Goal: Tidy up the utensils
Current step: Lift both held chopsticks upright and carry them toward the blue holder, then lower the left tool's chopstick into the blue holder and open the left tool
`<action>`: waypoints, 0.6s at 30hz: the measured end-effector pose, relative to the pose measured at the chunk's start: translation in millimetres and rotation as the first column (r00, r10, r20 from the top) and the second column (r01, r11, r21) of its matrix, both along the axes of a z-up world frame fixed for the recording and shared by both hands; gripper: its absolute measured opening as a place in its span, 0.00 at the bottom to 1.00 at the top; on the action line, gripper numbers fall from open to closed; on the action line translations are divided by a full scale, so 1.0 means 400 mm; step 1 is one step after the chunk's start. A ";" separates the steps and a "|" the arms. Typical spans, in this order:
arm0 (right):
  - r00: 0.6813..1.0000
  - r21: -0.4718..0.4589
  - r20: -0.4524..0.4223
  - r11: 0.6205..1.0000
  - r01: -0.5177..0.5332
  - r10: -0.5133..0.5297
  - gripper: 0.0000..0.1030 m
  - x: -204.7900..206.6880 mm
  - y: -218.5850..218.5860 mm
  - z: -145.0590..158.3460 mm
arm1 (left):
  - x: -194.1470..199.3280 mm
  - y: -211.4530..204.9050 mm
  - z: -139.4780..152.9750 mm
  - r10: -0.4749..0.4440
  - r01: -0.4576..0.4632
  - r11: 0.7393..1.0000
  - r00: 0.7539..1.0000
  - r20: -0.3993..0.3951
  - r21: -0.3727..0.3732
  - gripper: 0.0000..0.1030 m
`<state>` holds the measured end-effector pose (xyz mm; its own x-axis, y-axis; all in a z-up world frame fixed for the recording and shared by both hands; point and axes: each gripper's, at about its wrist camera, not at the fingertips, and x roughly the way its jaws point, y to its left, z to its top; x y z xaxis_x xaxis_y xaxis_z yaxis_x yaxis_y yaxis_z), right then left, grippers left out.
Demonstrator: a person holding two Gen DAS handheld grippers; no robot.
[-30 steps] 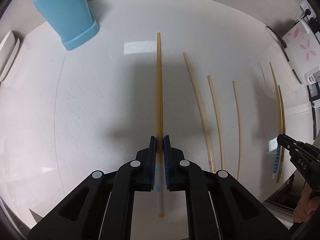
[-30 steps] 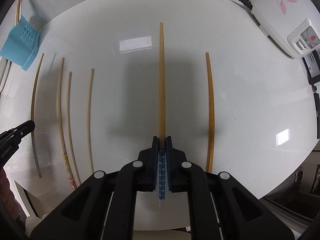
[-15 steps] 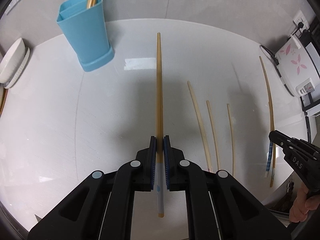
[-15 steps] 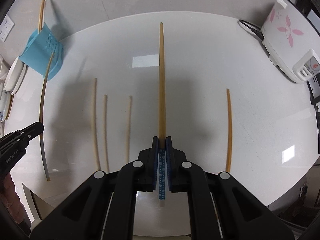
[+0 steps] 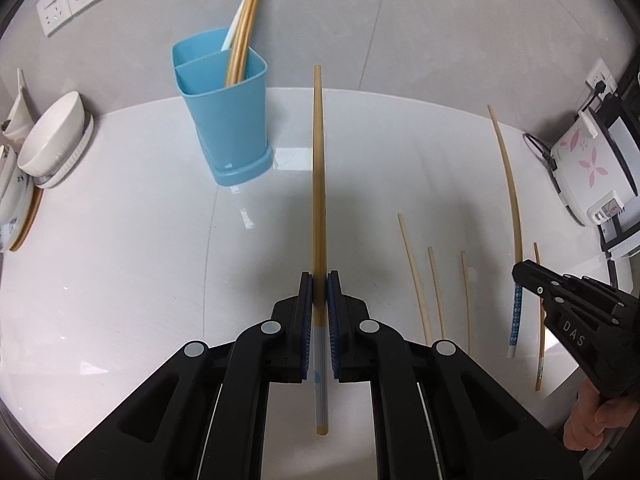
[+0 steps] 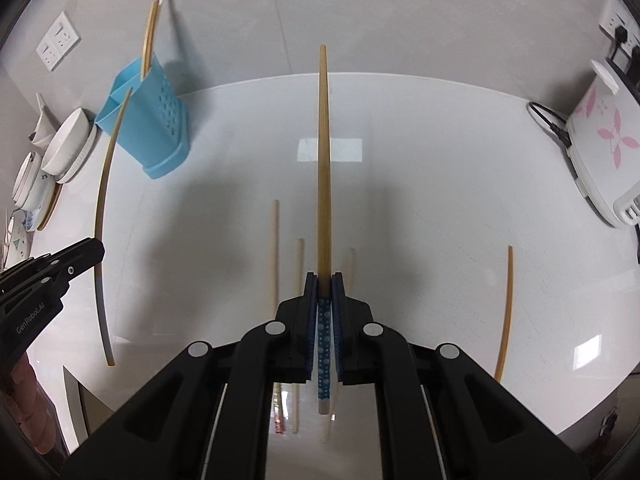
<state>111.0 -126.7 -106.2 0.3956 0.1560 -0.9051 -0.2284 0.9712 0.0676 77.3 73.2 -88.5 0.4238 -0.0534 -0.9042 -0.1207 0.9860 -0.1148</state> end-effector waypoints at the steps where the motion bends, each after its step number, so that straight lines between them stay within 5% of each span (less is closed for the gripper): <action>1: 1.000 0.003 0.005 1.000 -0.006 0.006 0.06 -0.001 0.008 0.002 | 0.004 0.001 0.003 0.002 -0.002 1.000 1.000 0.003 0.001 0.07; 18: 0.994 0.026 0.060 0.995 -0.092 0.091 0.06 0.002 0.157 0.068 | 0.035 0.091 0.075 0.066 -0.065 0.998 0.995 0.068 -0.026 0.07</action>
